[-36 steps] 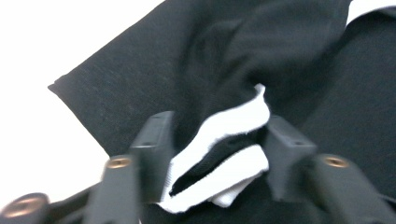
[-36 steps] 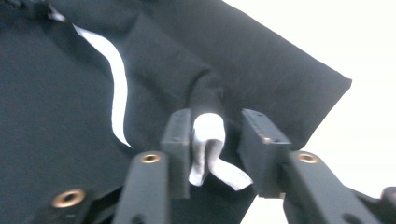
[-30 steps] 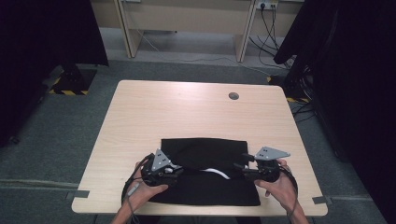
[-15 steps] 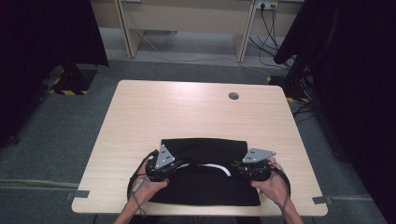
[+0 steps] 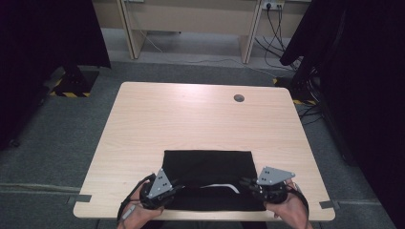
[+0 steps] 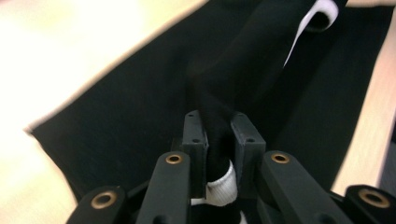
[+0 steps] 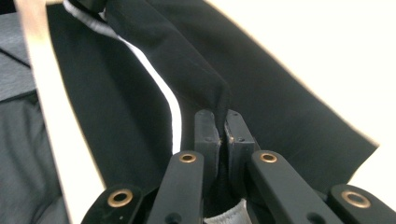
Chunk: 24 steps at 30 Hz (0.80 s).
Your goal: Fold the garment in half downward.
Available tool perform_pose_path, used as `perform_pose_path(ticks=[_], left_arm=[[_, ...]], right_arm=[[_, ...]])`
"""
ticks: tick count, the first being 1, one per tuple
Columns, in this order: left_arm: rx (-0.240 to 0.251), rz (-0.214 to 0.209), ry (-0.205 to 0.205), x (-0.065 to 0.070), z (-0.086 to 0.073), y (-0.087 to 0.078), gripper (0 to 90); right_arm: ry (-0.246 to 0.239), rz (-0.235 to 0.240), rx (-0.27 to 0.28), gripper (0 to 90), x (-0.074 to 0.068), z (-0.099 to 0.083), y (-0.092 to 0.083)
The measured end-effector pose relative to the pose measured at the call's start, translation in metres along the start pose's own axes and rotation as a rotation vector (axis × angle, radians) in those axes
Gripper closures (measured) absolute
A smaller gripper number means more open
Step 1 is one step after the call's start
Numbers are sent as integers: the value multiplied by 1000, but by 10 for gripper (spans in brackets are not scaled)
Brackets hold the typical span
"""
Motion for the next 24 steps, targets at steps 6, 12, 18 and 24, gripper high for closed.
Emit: perform_pose_path(ticks=[6, 12, 18, 24], left_arm=[[-44, -35, 2, 7, -17, 2, 632], [-83, -38, 27, 4, -23, 0, 518], [-47, -45, -58, -3, -11, -8, 347], [23, -55, -159, -11, 15, -1, 280]], right_arm=[[47, 25, -55, 816, -12, -32, 14], [126, 33, -36, 663, -13, -42, 17], [178, -18, 50, 481, -1, -23, -8], [194, -60, 86, 453, 21, -1, -11]])
Point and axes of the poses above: each handheld gripper's, and its own axes: y roughly forward along the jaws, z roughly out of its top, x roughly to its right, the point moved 10 cm from there along y, roughly forward along the jaws, and after that the axes turned 10 degrees about z, right-handed, at the moved point
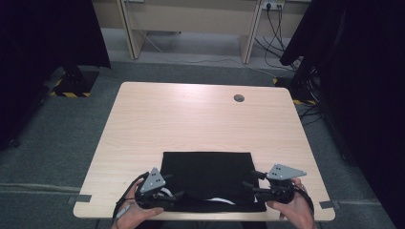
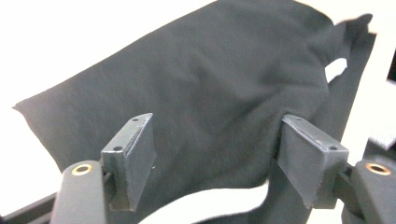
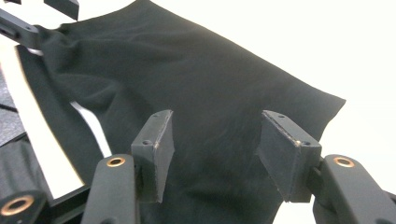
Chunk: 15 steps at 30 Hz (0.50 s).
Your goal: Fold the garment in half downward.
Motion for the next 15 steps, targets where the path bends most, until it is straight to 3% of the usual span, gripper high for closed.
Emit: perform_pose_path(ticks=[3, 6, 8, 10, 13, 15], left_arm=[[15, -39, -50, 3, 8, 7, 262], [32, -67, -59, 7, 14, 5, 249], [37, -43, -63, 5, 17, 2, 248], [5, 9, -53, -1, 14, 5, 248], [-49, 48, -64, -8, 1, 13, 248], [-85, 68, -40, -9, -11, 16, 248]], right_arm=[[-8, -12, -27, 447, 7, 3, 14], [0, -14, -68, 443, 14, -1, 28], [8, -14, -84, 442, 18, -5, 34], [15, -12, -92, 440, 20, -8, 38], [18, -23, -107, 425, 22, -13, 42], [7, -29, -130, 411, 21, -18, 44]])
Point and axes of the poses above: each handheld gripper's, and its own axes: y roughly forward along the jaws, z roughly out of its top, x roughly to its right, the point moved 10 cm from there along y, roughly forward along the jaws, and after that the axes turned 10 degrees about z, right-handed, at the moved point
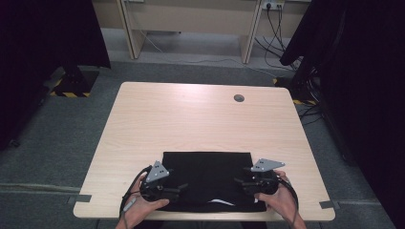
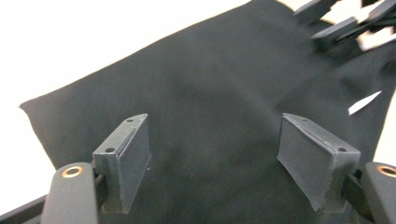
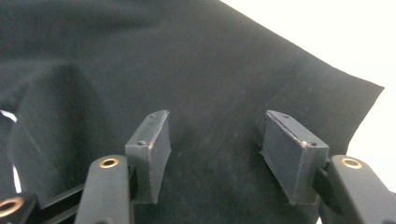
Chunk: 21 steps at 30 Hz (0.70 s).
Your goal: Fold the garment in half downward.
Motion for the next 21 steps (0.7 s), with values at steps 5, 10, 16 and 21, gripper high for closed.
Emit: perform_pose_path(ticks=[5, 10, 16, 21], left_arm=[[-40, 33, 38, -3, -21, 4, 241], [-58, 34, 60, -5, -20, 6, 245], [-41, 43, 68, -11, -5, 27, 245], [-43, 55, 70, -14, 6, 41, 244]], right_arm=[[5, -15, -1, 409, 3, -7, 0], [-9, -50, -17, 405, 10, -7, 0], [40, -80, -6, 390, 38, 0, 1], [69, -101, -24, 376, 53, 5, 0]])
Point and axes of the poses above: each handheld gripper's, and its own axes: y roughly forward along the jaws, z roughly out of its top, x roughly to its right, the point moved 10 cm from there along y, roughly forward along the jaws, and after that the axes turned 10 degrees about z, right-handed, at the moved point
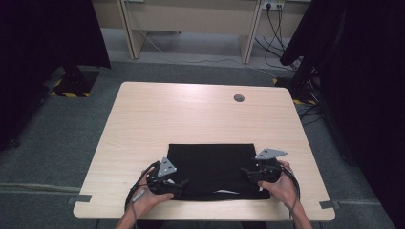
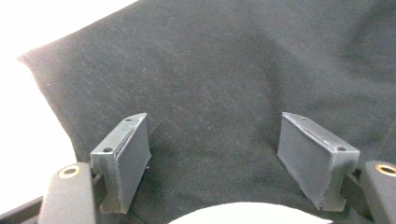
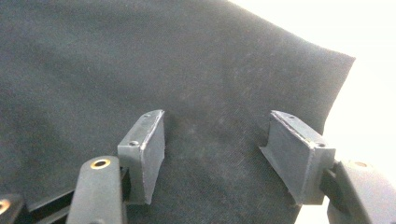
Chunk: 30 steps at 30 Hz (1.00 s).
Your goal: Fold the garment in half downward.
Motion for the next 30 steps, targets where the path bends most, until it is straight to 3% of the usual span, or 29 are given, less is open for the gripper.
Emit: perform_pose_path(ticks=[2, 5, 6, 9, 11, 14, 16, 19, 22, 27, 30], left_arm=[[2, -1, -1, 0, 2, 3, 244], [2, -3, 0, 0, 2, 3, 244], [1, -4, 0, -1, 2, 3, 245], [1, -5, 0, -1, 2, 3, 244], [2, -6, 0, -1, 2, 2, 245], [4, -15, 0, -1, 2, 2, 244], [5, -20, 3, -1, 1, 1, 239], [6, -28, 5, -1, 0, -1, 224], [11, -5, 12, -4, -2, -3, 170], [23, 26, -11, -5, -3, -17, 129], [32, 10, -23, -3, -2, -25, 117]], right_arm=[[15, -15, 25, 372, -1, 7, -6], [8, 48, 91, 354, -26, 16, -16], [-34, 73, 81, 349, -44, 14, -16], [-61, 81, 61, 349, -56, 7, -13], [-94, 44, 7, 349, -60, -9, -10], [-96, 20, -18, 347, -58, -22, -10], [-66, 22, 32, 349, -55, -30, -16], [-70, 13, 21, 347, -54, -32, -20], [-84, 5, 3, 322, -55, -29, -24], [-51, 13, 68, 322, -46, -13, -31], [-18, 30, 88, 319, -39, -6, -27]])
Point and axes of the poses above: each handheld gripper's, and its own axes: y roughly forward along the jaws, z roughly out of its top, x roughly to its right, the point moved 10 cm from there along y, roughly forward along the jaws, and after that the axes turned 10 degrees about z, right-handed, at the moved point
